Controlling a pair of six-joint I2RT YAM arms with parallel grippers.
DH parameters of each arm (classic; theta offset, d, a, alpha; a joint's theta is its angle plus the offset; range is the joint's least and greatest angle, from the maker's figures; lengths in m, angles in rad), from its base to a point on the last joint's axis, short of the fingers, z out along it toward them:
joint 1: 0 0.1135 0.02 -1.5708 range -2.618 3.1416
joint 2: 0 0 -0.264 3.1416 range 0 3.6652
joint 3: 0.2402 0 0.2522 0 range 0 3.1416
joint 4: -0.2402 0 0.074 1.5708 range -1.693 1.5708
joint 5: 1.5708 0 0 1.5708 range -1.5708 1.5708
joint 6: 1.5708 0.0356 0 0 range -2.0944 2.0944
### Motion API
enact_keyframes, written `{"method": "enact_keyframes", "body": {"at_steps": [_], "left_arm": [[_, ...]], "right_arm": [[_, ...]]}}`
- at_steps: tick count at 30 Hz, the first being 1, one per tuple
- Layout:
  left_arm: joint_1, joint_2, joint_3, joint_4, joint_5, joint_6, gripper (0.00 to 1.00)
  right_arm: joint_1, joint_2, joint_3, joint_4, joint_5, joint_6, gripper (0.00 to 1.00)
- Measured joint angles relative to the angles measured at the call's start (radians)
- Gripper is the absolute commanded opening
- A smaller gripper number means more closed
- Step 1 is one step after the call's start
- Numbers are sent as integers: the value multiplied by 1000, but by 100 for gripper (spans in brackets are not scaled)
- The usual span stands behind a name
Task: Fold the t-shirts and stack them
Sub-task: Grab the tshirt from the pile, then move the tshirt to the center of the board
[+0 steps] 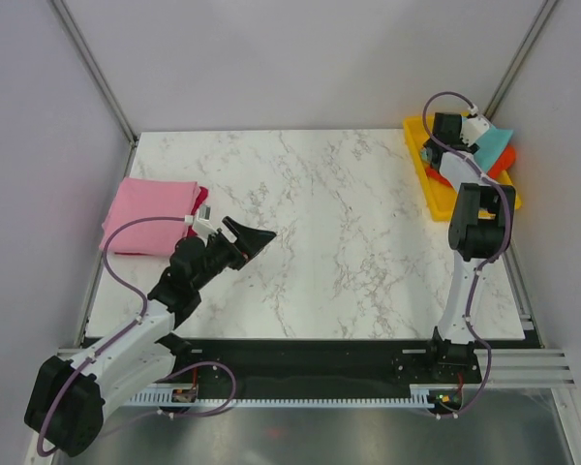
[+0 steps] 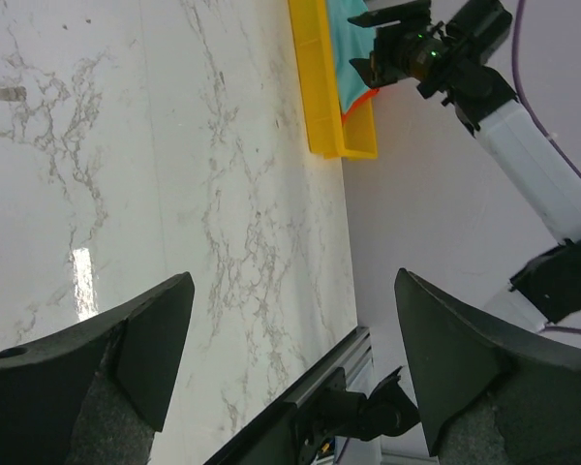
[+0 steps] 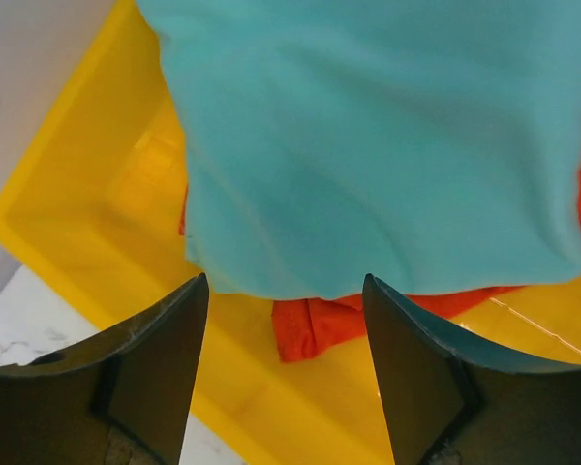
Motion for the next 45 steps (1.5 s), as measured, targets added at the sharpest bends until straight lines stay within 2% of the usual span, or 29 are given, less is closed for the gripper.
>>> {"method": "enact_keyframes", "body": {"at_steps": [2, 5, 6, 9, 13, 14, 15, 16, 22, 25, 31, 36, 41, 45], "left_arm": [[0, 1, 2, 1, 20, -10, 91], [0, 4, 2, 17, 42, -31, 91], [0, 6, 2, 23, 46, -35, 91], [0, 9, 2, 30, 48, -41, 91], [0, 13, 2, 31, 48, -44, 91], [0, 13, 2, 31, 48, -44, 91], [0, 14, 2, 31, 48, -44, 91], [0, 14, 2, 31, 48, -44, 91], [2, 14, 2, 30, 43, -44, 91], [7, 15, 2, 30, 41, -44, 91], [13, 24, 3, 29, 41, -44, 91], [13, 39, 9, 26, 43, -44, 91], [21, 43, 14, 24, 46, -44, 91], [48, 41, 14, 11, 44, -43, 91]], "right_arm": [[-8, 89, 71, -21, -4, -2, 71], [-24, 184, 135, -50, -13, 0, 60], [-29, 204, 146, -56, -15, 0, 47], [-37, 220, 151, -63, -13, 4, 24], [-39, 208, 145, -54, 1, 2, 23], [-37, 203, 141, -56, 8, -5, 17], [-35, 198, 138, -57, 13, -12, 2], [-34, 186, 134, -60, 19, -30, 0], [-34, 41, 104, -97, 41, -59, 0], [-29, -62, 101, -104, 48, -68, 3], [27, -238, 131, -116, 63, -85, 0], [158, -322, 177, -144, 57, -90, 0], [365, -378, 267, -200, 40, -108, 0], [514, -449, 327, -220, -37, -79, 0]]}}
